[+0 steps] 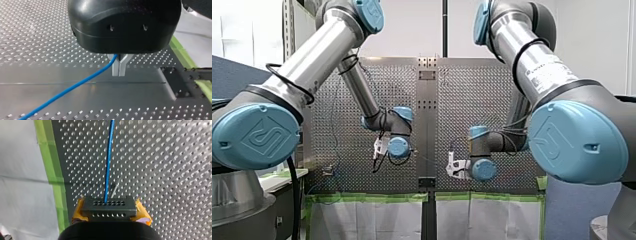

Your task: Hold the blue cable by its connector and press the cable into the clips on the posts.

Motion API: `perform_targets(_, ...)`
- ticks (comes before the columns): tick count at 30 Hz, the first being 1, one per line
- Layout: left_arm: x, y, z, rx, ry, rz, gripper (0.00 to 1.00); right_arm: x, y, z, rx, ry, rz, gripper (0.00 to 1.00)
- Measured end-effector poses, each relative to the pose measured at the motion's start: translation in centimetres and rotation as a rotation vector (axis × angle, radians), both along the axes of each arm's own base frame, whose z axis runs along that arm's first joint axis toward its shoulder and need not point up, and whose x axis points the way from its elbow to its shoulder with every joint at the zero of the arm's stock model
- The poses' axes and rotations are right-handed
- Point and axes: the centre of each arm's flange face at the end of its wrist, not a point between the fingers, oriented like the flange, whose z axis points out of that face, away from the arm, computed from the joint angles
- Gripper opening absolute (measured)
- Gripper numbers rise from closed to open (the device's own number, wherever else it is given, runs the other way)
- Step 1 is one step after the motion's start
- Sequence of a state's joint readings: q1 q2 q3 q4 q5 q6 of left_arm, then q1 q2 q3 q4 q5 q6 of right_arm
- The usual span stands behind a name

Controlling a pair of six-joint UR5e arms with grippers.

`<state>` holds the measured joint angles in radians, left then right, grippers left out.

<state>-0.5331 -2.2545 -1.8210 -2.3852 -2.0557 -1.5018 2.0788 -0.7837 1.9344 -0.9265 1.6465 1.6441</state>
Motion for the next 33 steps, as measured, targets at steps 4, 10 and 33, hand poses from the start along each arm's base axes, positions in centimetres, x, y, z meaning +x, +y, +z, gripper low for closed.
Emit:
perform_targets(4,0.0,-0.7,-1.7,0.007,0.013,-0.01,0.0,-2.0,0.0,-0.7,0.004,-0.005,-0.01,0.0)
perform_targets(10,-0.1,-2.5,-3.8,-0.004,0.026,-0.042,0.0,-5.0,0.1,-1.5,0.001,0.006,-0.055,0.0)
perform_targets(33,-3.6,-10.4,-10.6,-0.054,0.051,-0.138,0.0,-9.4,-0.9,-4.5,0.003,-0.01,-0.1,0.0)
